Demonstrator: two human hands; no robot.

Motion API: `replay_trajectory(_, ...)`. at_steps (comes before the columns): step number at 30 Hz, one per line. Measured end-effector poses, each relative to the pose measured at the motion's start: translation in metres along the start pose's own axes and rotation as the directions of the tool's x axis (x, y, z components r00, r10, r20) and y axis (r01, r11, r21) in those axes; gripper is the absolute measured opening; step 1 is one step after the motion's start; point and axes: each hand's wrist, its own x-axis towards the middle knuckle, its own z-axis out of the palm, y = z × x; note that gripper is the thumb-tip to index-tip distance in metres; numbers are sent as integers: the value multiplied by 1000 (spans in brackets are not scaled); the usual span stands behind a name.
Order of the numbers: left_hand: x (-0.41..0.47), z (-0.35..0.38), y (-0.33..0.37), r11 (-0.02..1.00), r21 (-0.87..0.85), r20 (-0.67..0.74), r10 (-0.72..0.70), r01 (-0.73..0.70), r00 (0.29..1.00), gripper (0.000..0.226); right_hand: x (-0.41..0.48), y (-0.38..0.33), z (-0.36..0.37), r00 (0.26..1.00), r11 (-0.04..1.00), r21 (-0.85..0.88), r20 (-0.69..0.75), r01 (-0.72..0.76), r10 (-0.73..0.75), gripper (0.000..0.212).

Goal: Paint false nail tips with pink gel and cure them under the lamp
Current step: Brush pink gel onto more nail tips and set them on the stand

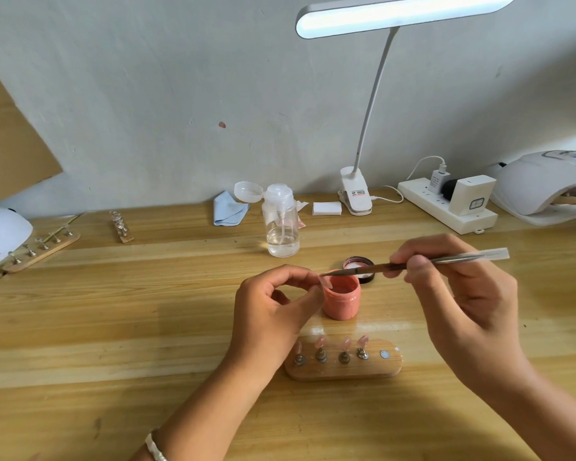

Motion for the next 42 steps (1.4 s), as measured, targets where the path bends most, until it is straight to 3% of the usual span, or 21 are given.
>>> replay_trajectory(9,0,1,-1,1000,-24,-3,-9,9,1000,7,1,2,-2,998,1000,9,-64,5,-4,19)
replay_trajectory(13,1,2,-3,999,-37,5,-2,2,1000,20,1,2,0,996,1000,9,-85,-5,5,17)
replay_trajectory(26,0,3,-1,995,-95,-11,-19,17,1000,22,0,2,0,999,999,53,-49,-6,9,17)
replay_trajectory(42,0,2,3,999,-49,9,-3,3,1000,21,1,1,2,998,999,38,-45,-36,37,15)
